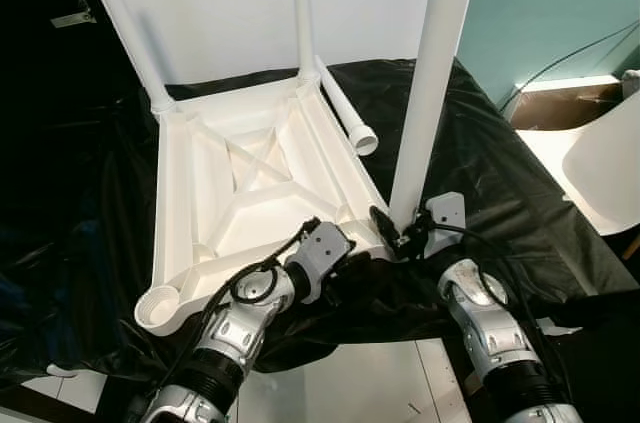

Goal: Building children table

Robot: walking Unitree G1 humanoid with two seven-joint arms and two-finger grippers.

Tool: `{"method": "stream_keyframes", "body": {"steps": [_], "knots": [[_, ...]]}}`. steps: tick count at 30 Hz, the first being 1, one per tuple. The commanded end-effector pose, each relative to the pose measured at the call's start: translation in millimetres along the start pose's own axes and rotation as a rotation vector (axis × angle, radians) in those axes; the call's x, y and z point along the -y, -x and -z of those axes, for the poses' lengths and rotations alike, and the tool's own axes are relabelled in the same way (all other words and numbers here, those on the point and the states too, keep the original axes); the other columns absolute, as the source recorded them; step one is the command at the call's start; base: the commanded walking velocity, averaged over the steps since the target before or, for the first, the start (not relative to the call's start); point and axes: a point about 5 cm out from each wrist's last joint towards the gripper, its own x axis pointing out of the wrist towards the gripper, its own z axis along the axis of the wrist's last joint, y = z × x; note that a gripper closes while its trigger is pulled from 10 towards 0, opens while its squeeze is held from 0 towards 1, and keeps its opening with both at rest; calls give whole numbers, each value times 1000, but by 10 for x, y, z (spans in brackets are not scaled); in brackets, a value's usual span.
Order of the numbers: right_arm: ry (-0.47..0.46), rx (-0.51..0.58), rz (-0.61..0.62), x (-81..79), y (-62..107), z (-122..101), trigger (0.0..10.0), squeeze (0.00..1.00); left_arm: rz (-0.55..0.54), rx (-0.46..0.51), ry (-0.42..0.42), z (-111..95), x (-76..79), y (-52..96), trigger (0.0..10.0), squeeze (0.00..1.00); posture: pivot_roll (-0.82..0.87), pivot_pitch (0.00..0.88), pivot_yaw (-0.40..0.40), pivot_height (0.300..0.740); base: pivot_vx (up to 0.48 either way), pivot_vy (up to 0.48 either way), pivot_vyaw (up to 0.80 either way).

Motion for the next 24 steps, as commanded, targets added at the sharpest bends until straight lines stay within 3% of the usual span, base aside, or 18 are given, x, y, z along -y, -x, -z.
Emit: {"method": "stream_keyframes", "body": {"steps": [1, 5, 6, 7, 8, 13, 14, 15, 16, 17, 18, 20, 24], "knots": [[-16, -72, -1, -38, 14, 140, 0, 0, 73, -125, 51, 275, 143, 21, 10000, 0, -89, 0, 51, 740, 0, 0, 0], [-15, -64, 2, -37, -11, 118, 0, 0, 75, -125, 51, 273, 150, 14, 10000, 0, -89, 0, 50, 740, 0, 0, 0], [-10, -65, -11, -61, -22, 116, 3373, 0, 75, -123, 52, 270, 155, 8, 10000, 0, -81, 0, 45, 740, 0, 0, 0], [-10, -65, -11, -61, -22, 116, 3373, 0, 75, -123, 52, 270, 155, 8, 10000, 0, -81, 0, 45, 740, 0, 0, 0], [2, -69, -31, -89, -25, 116, 10000, 0, 72, -122, 54, 271, 155, 11, 10000, 0, -78, 0, 44, 740, 0, 0, 0], [24, -68, -54, -116, -17, 102, 10000, 0, 66, -122, 59, 280, 152, 25, 10000, 0, -77, 0, 46, 740, 0, 0, 0], [26, -65, -56, -114, -11, 92, 10000, 247, 66, -123, 59, 284, 153, 31, 10000, 0, -77, 0, 46, 740, 0, 0, 0], [26, -65, -56, -114, -11, 92, 10000, 247, 66, -123, 59, 284, 153, 31, 10000, 0, -77, 0, 46, 740, 0, 0, 0], [41, -62, -85, -92, -14, 72, 10000, 1000, 66, -125, 59, 293, 157, 39, 10000, 0, -77, 0, 47, 740, 0, 0, 0], [41, -62, -85, -92, -14, 72, 10000, 1000, 66, -125, 59, 293, 157, 39, 10000, 0, -77, 0, 47, 740, 0, 0, 0], [111, -61, -202, -30, -35, 22, 10000, 0, 67, -127, 57, 294, 153, 40, 10000, 0, -81, 0, 51, 740, 0, 0, 0], [203, -90, -403, 74, -42, -35, 10000, 0, 70, -127, 53, 283, 145, 32, 10000, 0, -80, 0, 52, 740, 0, 0, 0], [236, -142, -534, 203, -27, -64, 10000, 0, 69, -125, 51, 273, 141, 25, 10000, 0, -78, 0, 50, 740, 0, 0, 0]]}}
